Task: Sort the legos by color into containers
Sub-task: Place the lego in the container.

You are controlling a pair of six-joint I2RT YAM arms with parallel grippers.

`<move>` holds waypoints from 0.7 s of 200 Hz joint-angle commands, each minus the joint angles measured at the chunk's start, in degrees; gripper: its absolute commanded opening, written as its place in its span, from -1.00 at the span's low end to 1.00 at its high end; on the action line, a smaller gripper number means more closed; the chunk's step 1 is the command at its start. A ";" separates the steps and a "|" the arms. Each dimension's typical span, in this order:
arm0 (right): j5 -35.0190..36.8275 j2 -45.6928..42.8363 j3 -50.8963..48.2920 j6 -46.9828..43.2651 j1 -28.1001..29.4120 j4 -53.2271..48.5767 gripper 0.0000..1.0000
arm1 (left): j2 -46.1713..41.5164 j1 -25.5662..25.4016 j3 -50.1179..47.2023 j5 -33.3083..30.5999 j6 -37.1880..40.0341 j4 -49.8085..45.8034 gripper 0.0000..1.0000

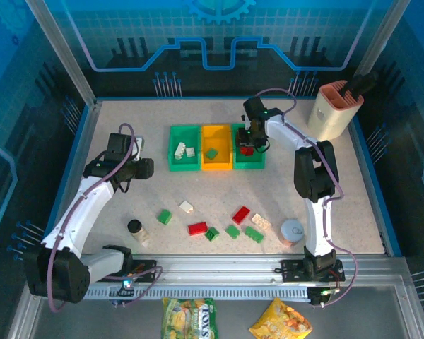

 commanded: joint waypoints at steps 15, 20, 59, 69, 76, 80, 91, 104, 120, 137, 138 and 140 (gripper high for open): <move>-0.77 -4.74 1.10 0.78 -0.63 -1.75 -0.16 | 0.24 0.58 0.35 1.97 0.20 -0.23 0.07; -0.77 -5.03 0.93 0.83 -0.60 -1.83 -0.15 | 0.23 0.62 0.35 2.04 0.26 -0.29 0.07; -0.45 -8.05 -0.77 0.99 -0.59 -1.41 -0.15 | 0.79 0.57 0.39 3.42 -0.19 -0.56 0.07; -0.45 -8.82 -1.31 0.96 -0.56 -1.44 -0.15 | 1.02 0.53 0.55 3.85 -0.53 -0.81 0.07; -0.45 -9.36 -1.68 1.02 -0.60 -1.41 -0.15 | 1.18 0.49 0.65 4.13 -0.88 -0.94 0.07; -0.41 -9.64 -2.00 1.02 -0.53 -1.33 -0.15 | 1.34 0.49 0.65 4.25 -1.02 -1.08 0.07; -0.59 -10.57 -2.88 1.01 -0.52 -1.19 -0.15 | 1.69 0.48 0.82 4.80 -1.82 -1.41 0.07; -0.68 -11.65 -3.98 1.00 -0.46 -0.96 -0.15 | 2.22 0.44 1.04 5.92 -2.84 -1.99 0.07; -0.75 -13.02 -5.42 1.17 -0.48 -0.71 -0.15 | 2.75 0.50 1.44 8.25 -4.00 -2.59 0.09; -1.02 -14.49 -7.13 1.17 -0.45 -0.27 -0.15 | 3.47 0.40 1.83 9.84 -5.21 -3.42 0.09; -1.07 -14.56 -7.20 1.19 -0.45 -0.22 -0.15 | 3.53 0.40 1.86 9.86 -5.23 -3.54 0.09; -1.10 -14.70 -7.47 1.20 -0.45 -0.18 -0.15 | 3.71 0.40 1.97 9.93 -5.32 -3.67 0.09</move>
